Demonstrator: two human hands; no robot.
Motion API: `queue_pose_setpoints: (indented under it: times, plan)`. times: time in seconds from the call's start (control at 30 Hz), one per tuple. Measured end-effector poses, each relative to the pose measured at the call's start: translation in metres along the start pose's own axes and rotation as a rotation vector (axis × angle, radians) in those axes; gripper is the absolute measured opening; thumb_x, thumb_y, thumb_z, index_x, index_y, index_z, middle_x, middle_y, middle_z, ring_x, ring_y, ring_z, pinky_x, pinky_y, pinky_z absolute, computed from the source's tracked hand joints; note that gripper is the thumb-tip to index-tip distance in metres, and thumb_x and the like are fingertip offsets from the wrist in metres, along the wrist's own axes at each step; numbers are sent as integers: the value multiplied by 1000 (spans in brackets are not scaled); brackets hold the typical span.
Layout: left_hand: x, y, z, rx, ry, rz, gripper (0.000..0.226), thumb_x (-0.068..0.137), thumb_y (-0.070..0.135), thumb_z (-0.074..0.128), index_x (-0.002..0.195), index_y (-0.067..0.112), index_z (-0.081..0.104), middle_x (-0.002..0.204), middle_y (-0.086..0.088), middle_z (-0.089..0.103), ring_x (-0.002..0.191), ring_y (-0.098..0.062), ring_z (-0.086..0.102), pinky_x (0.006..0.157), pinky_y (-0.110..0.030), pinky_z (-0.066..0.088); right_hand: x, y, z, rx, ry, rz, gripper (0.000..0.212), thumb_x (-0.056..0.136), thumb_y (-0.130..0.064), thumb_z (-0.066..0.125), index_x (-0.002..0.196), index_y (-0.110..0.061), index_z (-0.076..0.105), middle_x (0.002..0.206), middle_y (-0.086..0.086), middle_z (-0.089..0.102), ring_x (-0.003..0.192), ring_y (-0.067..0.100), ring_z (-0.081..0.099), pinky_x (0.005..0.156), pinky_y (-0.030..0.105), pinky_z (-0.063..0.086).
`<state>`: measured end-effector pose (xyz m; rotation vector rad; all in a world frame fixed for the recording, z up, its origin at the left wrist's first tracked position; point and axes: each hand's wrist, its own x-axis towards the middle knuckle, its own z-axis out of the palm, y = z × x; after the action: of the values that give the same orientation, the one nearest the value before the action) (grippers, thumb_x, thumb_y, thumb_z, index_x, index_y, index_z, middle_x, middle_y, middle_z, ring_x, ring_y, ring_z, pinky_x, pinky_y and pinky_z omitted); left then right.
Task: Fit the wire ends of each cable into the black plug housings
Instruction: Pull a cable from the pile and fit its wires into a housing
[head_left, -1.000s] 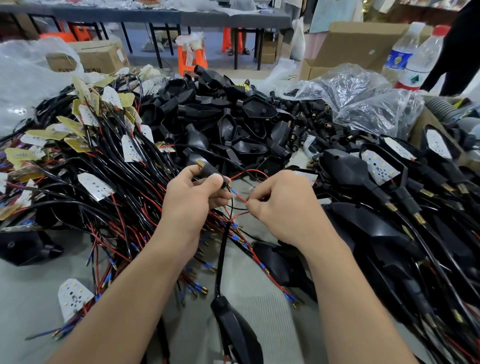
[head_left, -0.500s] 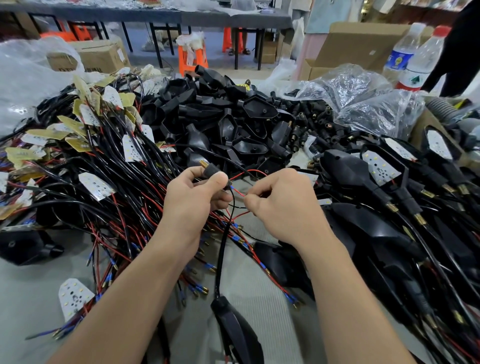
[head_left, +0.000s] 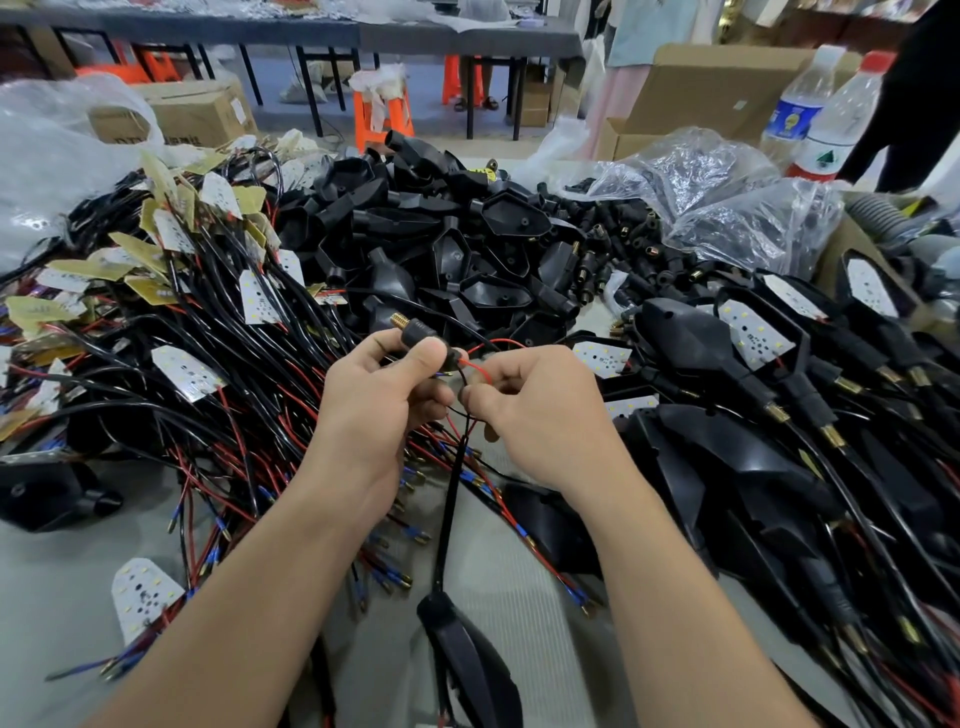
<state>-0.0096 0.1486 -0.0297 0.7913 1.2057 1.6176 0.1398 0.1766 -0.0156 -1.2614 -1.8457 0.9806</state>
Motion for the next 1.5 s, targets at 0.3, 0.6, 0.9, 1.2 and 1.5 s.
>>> queue_pose_setpoints:
  times: [0.3,0.6,0.9,1.2,1.5]
  plan:
    - [-2,2,-2,189,2,141,16,87,3,75,83,18,69,68,-5,71,53,-11,61,51,-21,50,-1,-3,7,60,38,37,18,90,-22,69,72,-19,71,52,1,62,43,7,51,49,23,40]
    - [-2,4,-2,42,9,14,12,93,6,71,87,14,65,77,-4,73,53,-11,62,50,-21,51,1,-4,3,353,81,59,21,89,-5,68,70,-12,72,59,12,69,49,25,62,48,30,49]
    - [-1,5,-4,-26,-2,0,10,94,8,70,88,16,67,80,-5,76,52,-10,62,50,-20,52,-1,-8,4,468,63,70,11,89,-6,73,78,-8,74,60,14,70,52,25,64,51,30,52]
    - [-4,8,-3,69,2,79,16,90,2,71,83,14,65,70,-6,71,50,-13,60,47,-22,48,-1,-7,15,270,115,23,12,84,-20,72,72,-18,73,54,2,69,42,13,61,50,25,46]
    - [-6,15,1,-51,47,41,12,95,5,66,86,11,63,81,-8,78,48,-9,59,50,-19,51,2,-3,18,307,-28,89,15,75,-35,65,74,-24,76,62,10,71,51,22,61,56,30,41]
